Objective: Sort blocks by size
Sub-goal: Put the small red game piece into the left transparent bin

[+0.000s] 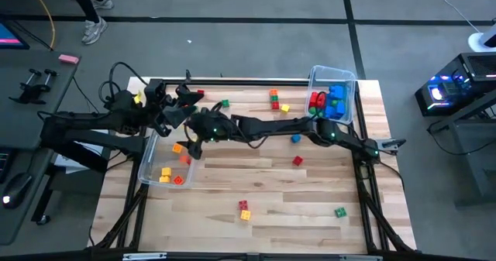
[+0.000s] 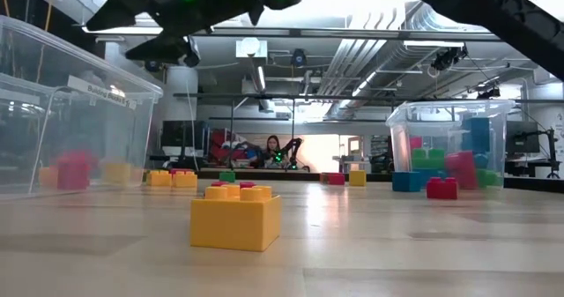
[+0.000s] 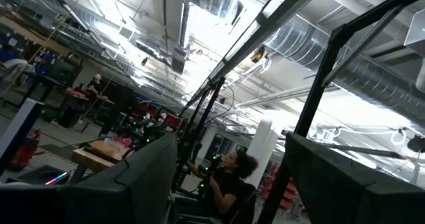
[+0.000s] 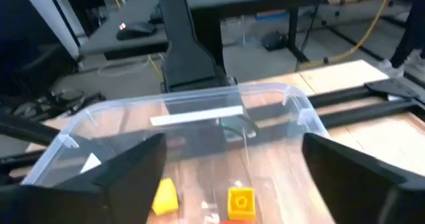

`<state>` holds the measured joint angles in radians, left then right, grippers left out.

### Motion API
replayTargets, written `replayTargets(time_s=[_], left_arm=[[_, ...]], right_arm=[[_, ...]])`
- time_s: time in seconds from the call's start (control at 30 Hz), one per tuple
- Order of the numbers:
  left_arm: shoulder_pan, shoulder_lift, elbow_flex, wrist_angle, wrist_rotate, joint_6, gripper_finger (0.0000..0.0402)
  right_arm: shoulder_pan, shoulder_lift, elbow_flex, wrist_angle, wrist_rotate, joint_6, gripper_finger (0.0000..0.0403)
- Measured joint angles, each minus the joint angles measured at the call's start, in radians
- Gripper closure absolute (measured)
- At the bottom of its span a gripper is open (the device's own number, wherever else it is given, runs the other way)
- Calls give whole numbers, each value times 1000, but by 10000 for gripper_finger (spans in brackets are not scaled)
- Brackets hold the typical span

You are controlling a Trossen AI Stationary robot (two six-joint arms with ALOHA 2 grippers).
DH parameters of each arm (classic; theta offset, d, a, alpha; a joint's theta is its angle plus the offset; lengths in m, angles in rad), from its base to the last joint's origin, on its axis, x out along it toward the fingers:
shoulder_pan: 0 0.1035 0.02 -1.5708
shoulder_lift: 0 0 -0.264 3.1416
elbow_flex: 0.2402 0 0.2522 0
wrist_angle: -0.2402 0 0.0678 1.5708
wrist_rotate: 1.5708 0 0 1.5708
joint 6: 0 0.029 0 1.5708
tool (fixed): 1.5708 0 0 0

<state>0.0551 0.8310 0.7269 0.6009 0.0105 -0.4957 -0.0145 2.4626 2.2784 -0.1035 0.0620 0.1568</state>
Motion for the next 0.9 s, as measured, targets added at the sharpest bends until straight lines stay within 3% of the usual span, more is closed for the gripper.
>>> replayTargets(time_s=[0.13,0.3,0.53,0.9], left_arm=[[1,-1,0,26,0,0,135],[4,-23,0,58,1,2,135],[5,-77,0,52,8,30,135],[5,-75,0,-16,14,63,135]], right_arm=[[-13,0,61,-86,-16,-24,26],[-23,-48,47,-206,-60,-103,40],[-36,-161,46,-541,-76,-232,58],[-14,-225,38,-1175,-78,-242,60]])
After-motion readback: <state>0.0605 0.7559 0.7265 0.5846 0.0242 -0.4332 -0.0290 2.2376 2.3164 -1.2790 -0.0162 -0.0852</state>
